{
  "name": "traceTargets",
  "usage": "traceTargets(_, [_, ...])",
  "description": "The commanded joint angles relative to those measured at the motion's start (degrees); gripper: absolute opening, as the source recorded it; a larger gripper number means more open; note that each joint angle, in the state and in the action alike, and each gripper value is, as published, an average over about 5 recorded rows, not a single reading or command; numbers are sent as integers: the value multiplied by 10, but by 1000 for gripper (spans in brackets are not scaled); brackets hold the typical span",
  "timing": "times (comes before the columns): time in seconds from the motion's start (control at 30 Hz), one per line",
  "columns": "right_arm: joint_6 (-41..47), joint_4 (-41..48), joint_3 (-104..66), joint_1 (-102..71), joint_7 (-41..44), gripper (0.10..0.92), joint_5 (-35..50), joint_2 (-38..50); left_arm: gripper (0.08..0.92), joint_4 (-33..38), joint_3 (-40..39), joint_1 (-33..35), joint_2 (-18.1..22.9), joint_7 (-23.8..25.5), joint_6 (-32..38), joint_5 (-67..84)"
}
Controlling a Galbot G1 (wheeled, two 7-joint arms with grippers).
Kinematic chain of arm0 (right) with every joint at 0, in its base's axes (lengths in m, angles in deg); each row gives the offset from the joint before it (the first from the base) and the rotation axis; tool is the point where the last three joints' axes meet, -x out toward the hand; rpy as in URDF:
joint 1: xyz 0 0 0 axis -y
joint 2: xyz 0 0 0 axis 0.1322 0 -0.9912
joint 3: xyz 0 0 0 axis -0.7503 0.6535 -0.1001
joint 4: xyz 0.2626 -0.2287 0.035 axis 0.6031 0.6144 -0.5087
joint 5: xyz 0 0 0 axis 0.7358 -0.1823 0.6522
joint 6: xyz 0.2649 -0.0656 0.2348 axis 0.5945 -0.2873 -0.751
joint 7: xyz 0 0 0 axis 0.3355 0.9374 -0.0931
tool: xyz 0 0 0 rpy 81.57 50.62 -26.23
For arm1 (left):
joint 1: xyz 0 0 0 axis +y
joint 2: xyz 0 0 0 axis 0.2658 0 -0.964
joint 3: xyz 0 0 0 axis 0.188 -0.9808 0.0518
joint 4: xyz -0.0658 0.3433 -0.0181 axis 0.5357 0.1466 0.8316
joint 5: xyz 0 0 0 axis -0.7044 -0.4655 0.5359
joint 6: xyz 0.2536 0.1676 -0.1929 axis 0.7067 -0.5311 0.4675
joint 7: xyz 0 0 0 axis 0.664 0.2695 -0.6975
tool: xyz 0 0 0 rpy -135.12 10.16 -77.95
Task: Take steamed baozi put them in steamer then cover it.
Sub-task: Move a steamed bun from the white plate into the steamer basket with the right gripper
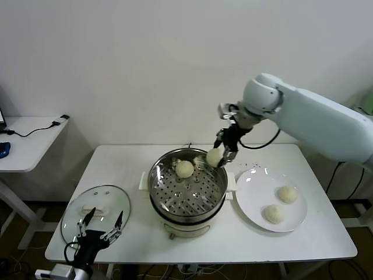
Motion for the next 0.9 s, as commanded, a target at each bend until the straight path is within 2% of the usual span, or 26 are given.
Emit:
traceTargets(0.03, [36,35,52,-1,-13,662,27,-130,823,-11,0,-9,2,-5,-8,18])
traceTargets(0.53, [27,171,44,-73,-25,662,-50,-248,823,9,1,-7,6,-3,-13,34])
traceTargets(0.9, [14,211,29,-101,-30,662,-92,-280,823,8,0,-13,4,-3,-14,42])
